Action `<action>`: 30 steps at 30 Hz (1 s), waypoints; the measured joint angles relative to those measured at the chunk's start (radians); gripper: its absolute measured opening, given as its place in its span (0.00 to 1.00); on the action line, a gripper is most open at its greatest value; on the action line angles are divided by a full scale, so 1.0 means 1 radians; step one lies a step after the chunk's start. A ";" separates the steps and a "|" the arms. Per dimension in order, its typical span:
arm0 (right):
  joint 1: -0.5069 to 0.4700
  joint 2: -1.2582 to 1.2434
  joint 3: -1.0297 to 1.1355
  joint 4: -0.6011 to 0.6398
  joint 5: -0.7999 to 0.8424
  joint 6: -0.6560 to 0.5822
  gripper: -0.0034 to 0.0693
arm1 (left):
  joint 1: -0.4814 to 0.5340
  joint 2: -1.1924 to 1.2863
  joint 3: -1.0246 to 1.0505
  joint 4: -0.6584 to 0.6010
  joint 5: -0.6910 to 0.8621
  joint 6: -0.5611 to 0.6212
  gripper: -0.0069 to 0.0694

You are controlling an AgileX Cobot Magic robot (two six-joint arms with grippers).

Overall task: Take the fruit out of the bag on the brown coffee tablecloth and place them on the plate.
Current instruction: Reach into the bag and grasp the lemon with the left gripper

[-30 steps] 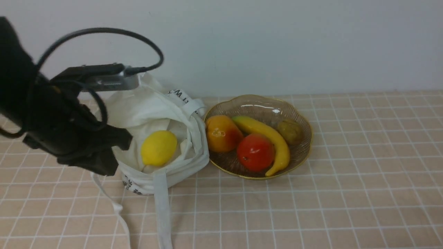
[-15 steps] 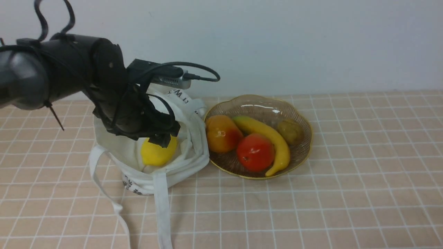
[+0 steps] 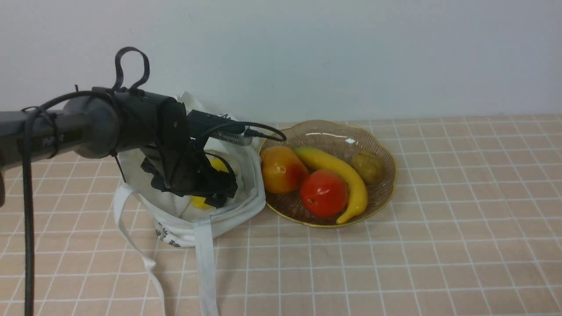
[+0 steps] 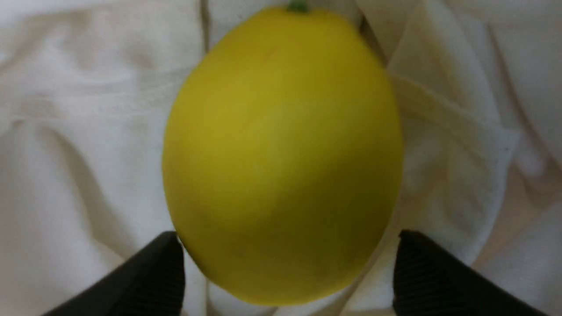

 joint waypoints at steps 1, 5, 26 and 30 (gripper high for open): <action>0.000 0.000 0.000 0.000 0.000 0.000 0.03 | 0.000 0.004 0.000 0.000 0.000 0.000 0.82; 0.000 0.000 0.000 0.000 0.000 0.000 0.03 | 0.000 0.005 0.000 0.000 0.000 -0.002 0.59; 0.000 0.000 0.000 0.000 0.000 0.000 0.03 | 0.000 -0.061 -0.126 0.001 0.211 -0.069 0.11; 0.000 0.000 0.000 0.000 0.000 0.000 0.03 | 0.000 -0.048 -0.127 0.003 0.160 -0.091 0.23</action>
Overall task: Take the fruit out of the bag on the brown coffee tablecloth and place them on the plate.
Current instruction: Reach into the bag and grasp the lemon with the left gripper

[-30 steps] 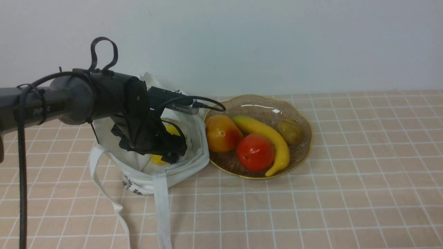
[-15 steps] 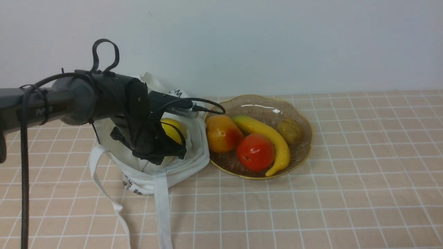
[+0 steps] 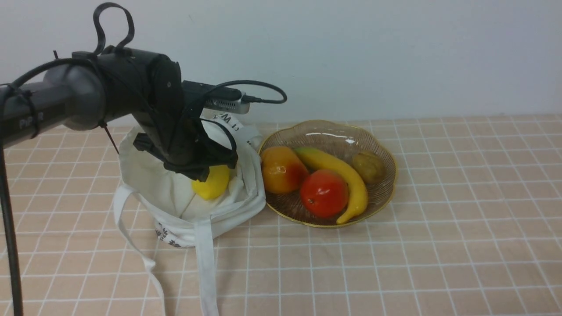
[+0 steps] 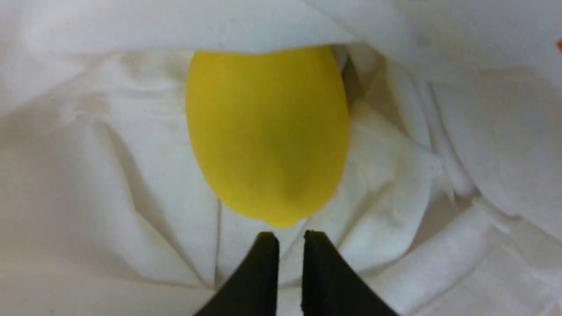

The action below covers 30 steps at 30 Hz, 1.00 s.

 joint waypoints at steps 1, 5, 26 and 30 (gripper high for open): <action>0.000 0.000 0.000 0.000 0.000 0.000 0.03 | 0.000 0.003 0.000 0.000 -0.016 -0.010 0.28; 0.000 0.000 0.000 0.000 0.000 0.000 0.03 | 0.000 0.018 0.000 0.000 -0.082 -0.067 0.49; 0.000 0.000 0.000 0.000 0.000 0.000 0.03 | -0.001 0.130 -0.002 0.035 -0.107 -0.123 0.81; 0.000 0.000 0.000 0.000 0.000 0.000 0.03 | -0.001 0.086 -0.001 0.094 0.004 -0.123 0.81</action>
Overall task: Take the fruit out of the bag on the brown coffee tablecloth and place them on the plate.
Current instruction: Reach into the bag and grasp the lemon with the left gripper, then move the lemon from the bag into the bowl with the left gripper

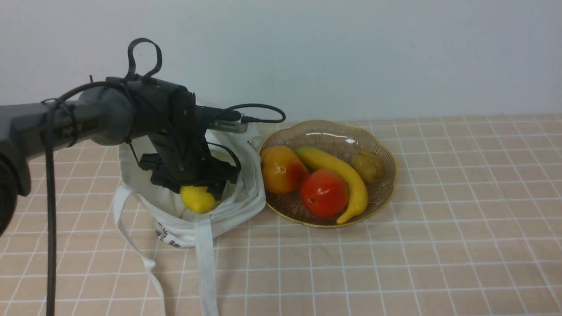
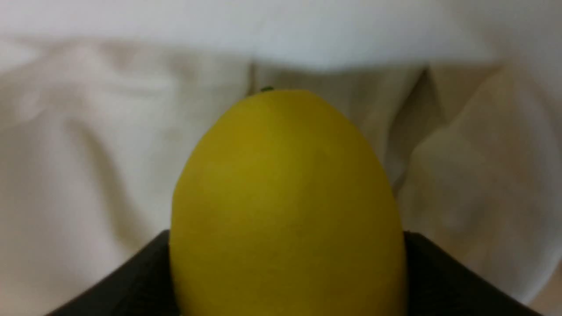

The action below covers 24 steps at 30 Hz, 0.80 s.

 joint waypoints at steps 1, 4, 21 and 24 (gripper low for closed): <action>0.000 0.000 0.000 0.000 0.000 0.000 0.03 | 0.000 -0.023 0.000 0.019 0.036 0.000 0.81; 0.000 0.000 0.000 0.000 0.000 0.000 0.03 | 0.000 -0.115 -0.001 0.067 0.149 0.001 0.81; 0.000 0.000 0.000 0.000 0.000 0.000 0.03 | -0.133 -0.251 -0.077 -0.451 0.022 0.224 0.81; 0.000 0.000 0.000 0.000 0.000 0.000 0.03 | -0.171 -0.178 -0.151 -0.521 -0.052 0.261 0.81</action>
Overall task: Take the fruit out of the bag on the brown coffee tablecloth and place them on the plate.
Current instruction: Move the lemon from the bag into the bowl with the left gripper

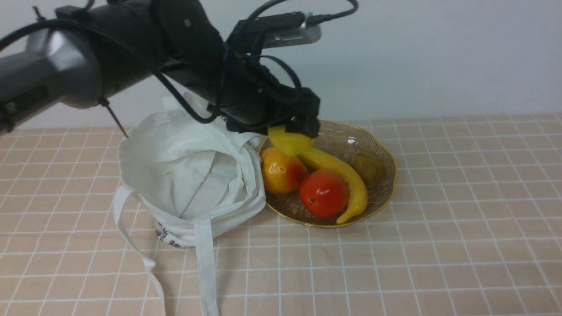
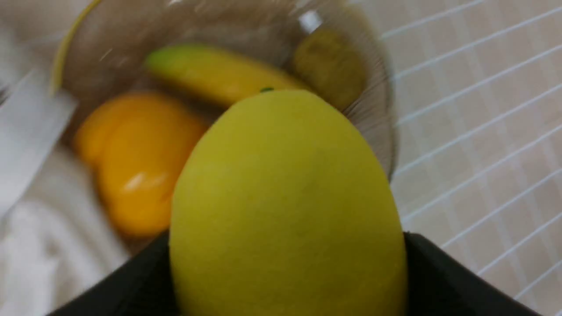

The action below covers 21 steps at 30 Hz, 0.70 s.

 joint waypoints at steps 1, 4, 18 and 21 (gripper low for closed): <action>0.000 0.000 0.000 0.000 0.000 0.000 0.03 | -0.010 0.029 -0.028 -0.020 -0.018 0.004 0.81; 0.000 0.000 0.000 0.000 0.000 0.000 0.03 | -0.033 0.130 -0.117 -0.062 -0.058 0.005 0.81; 0.000 0.000 0.000 0.000 0.000 0.000 0.03 | -0.038 0.342 -0.193 -0.063 -0.101 0.015 0.93; 0.000 0.000 0.000 0.000 0.000 0.000 0.03 | -0.038 0.344 -0.194 -0.063 -0.101 0.036 0.92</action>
